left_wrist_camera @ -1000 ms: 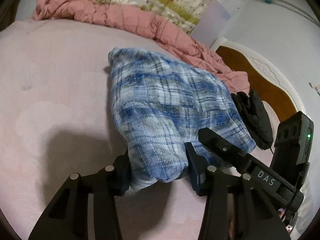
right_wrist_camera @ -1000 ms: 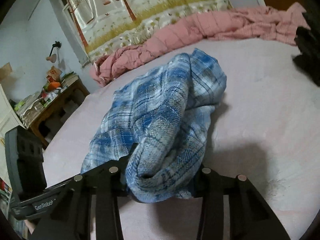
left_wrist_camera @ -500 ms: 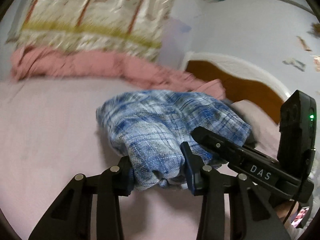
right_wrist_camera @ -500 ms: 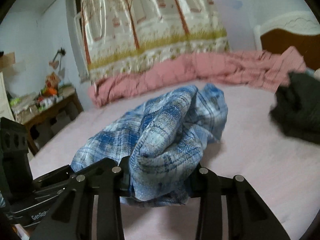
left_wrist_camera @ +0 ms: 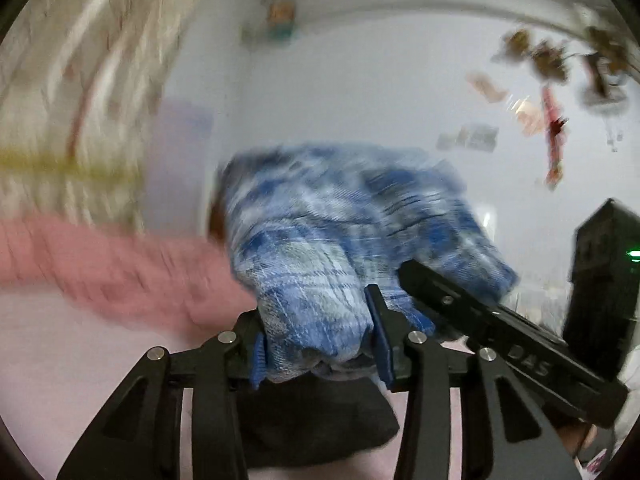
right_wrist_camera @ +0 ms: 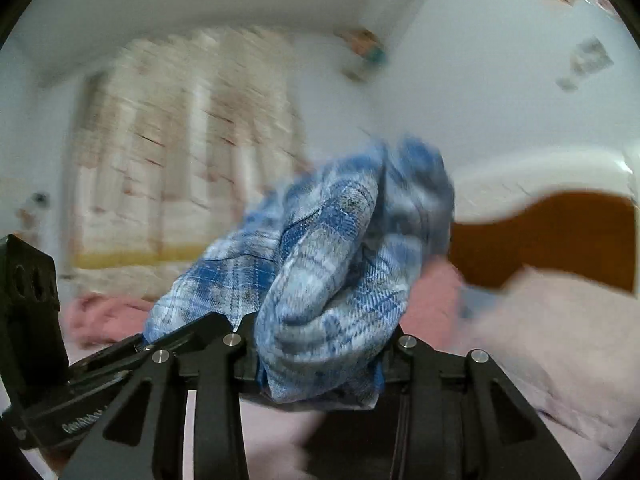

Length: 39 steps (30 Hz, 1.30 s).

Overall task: Fold large clothes
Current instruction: 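Place the folded shirt on the black jacket and open both tools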

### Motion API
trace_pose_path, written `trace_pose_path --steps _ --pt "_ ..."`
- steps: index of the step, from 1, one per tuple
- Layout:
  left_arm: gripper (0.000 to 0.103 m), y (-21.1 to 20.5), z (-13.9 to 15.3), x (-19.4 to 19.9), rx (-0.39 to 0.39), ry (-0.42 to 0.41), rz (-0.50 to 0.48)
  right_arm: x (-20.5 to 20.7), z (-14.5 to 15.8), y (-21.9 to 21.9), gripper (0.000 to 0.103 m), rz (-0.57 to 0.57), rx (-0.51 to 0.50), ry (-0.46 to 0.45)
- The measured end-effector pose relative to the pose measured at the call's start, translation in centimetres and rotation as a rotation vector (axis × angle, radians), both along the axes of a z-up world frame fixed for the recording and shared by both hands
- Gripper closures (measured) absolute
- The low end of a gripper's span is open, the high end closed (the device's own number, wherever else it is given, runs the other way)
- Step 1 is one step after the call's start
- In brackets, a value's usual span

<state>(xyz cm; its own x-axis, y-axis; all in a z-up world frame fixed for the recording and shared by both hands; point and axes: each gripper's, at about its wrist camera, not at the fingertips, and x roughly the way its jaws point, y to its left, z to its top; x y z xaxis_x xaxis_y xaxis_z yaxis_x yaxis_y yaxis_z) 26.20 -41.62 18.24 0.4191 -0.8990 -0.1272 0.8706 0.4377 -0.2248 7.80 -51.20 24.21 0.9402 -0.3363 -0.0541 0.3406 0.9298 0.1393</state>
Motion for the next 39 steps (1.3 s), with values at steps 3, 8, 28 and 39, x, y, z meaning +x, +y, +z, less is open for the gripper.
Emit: trace_pose_path --steps 3,8,28,39 --pt "0.062 -7.2 -9.8 4.8 0.186 0.244 0.006 4.4 -8.5 -6.5 0.063 -0.108 0.150 0.228" --pt "0.055 -9.5 -15.9 4.4 0.248 0.239 0.052 5.8 -17.3 -11.8 0.062 -0.099 0.284 0.354" --pt "0.000 3.6 -11.6 -2.0 0.121 -0.019 0.327 -4.3 -13.5 -5.6 0.006 -0.110 0.056 0.240" --pt "0.000 6.7 -15.1 -4.6 0.164 -0.062 0.493 -7.1 -16.6 -2.4 0.000 -0.199 0.018 0.239"
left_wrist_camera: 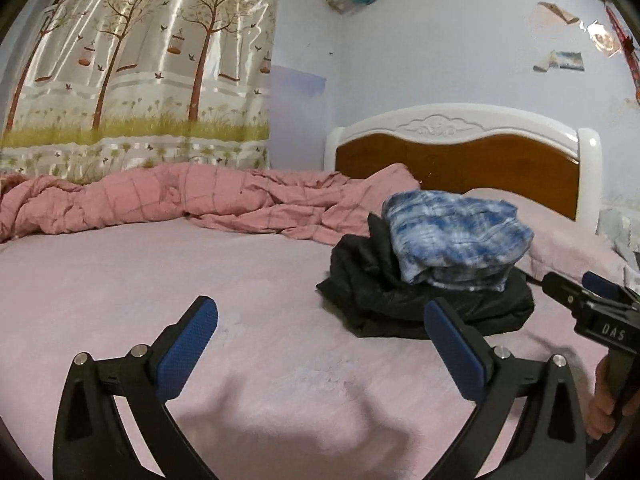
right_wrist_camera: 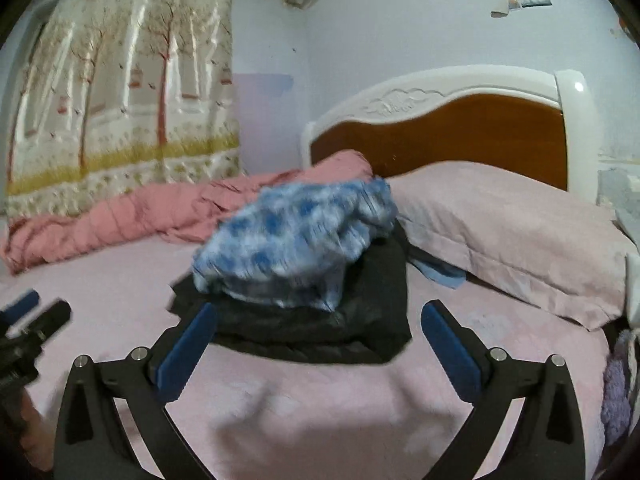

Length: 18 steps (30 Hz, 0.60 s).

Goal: Fold large clothes

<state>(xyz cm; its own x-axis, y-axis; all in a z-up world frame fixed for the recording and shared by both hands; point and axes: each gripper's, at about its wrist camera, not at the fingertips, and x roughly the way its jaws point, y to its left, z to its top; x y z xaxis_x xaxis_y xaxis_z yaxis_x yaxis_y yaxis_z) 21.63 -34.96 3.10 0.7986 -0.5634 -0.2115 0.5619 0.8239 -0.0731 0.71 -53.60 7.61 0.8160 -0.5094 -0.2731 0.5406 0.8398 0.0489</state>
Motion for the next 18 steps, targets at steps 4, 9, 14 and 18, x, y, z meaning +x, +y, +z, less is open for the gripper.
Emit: trace_pose_path --steps 4,9,14,18 --pt "0.000 -0.3 -0.2 -0.2 0.016 -0.016 -0.001 0.4 -0.7 -0.4 0.000 -0.003 0.021 0.016" --pt "0.000 0.0 -0.2 0.0 0.000 -0.014 0.013 0.4 -0.8 -0.7 0.000 -0.013 0.028 0.022" --pt "0.000 0.1 -0.2 -0.2 0.007 -0.024 0.002 -0.1 -0.9 -0.1 0.000 -0.012 0.008 0.012" --pt "0.000 0.4 -0.1 -0.5 0.002 -0.047 -0.012 -0.6 -1.1 0.1 0.000 -0.011 -0.001 -0.010"
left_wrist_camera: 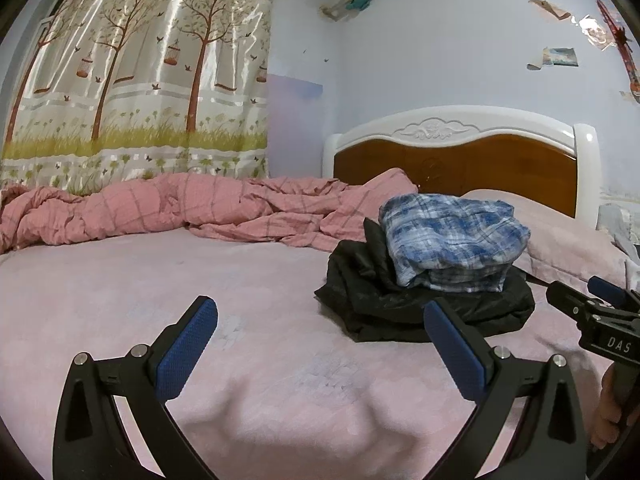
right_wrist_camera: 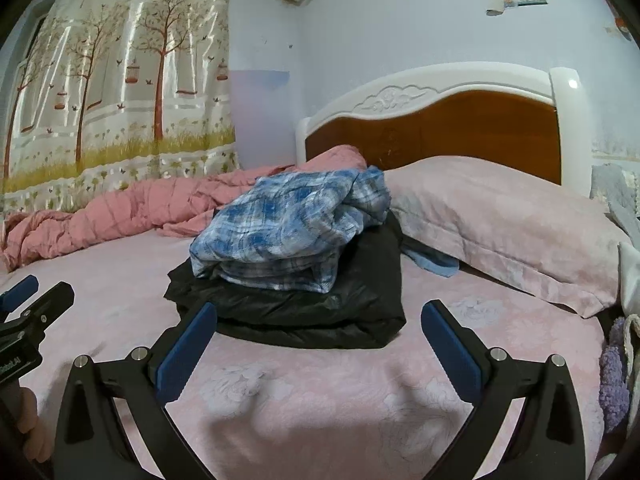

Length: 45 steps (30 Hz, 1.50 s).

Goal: Fold large clothes

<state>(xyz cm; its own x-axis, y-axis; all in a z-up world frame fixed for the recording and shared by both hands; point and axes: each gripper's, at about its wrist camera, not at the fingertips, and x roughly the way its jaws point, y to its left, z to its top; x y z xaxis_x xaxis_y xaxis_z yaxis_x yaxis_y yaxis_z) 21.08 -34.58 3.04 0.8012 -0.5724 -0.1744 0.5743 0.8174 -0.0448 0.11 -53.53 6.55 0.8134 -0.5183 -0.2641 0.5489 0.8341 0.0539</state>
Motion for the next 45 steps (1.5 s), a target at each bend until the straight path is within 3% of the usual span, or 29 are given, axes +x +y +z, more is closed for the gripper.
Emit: trace_pose_path --steps 19,30,45 --pt "0.000 -0.3 0.4 -2.0 0.020 -0.091 0.008 -1.3 0.1 2.4 0.000 0.007 -0.108 -0.014" --pt "0.000 -0.6 0.4 -2.7 0.033 -0.126 -0.001 -2.2 0.2 1.8 0.000 -0.008 -0.098 -0.057" --pt "0.000 -0.6 0.4 -2.5 0.037 -0.117 -0.008 -2.5 0.2 2.3 0.000 -0.010 -0.125 -0.069"
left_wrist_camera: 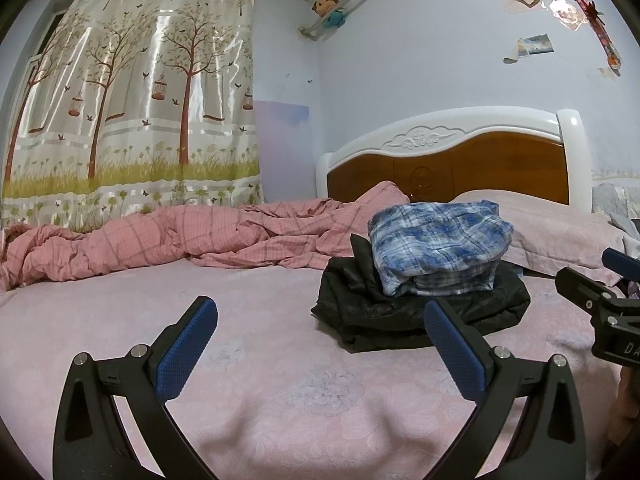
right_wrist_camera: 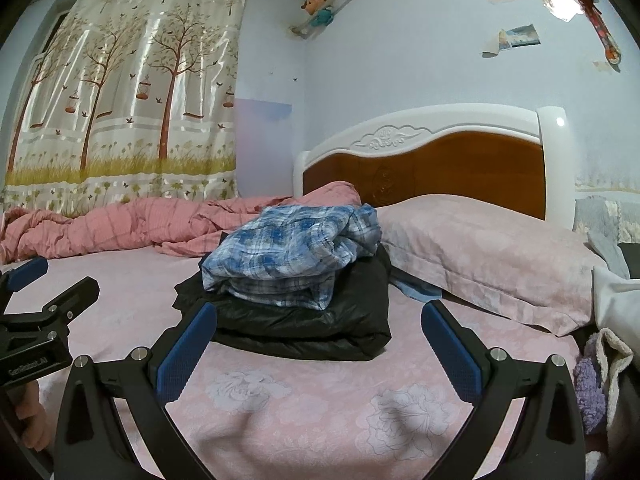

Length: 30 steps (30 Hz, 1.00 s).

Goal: Fold large clothes

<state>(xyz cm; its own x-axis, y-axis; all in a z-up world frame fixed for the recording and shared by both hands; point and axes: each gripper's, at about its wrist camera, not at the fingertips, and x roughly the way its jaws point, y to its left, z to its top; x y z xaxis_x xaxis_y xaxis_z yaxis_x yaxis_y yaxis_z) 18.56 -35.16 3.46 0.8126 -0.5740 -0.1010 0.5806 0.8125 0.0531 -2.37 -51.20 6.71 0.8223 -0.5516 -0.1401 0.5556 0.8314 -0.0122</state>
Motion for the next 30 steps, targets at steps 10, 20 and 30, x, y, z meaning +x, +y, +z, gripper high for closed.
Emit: trace_pose_path --steps 10,20,30 --pt "0.000 0.07 -0.09 0.06 0.000 0.013 0.004 -0.05 0.10 0.11 0.000 0.000 -0.002 -0.005" --pt "0.000 0.06 0.03 -0.26 0.012 -0.008 -0.001 -0.13 0.12 0.36 0.000 0.000 -0.006 -0.005" --pt "0.000 -0.07 0.05 -0.27 0.014 -0.001 0.000 -0.08 0.16 0.31 0.000 0.001 0.000 -0.006"
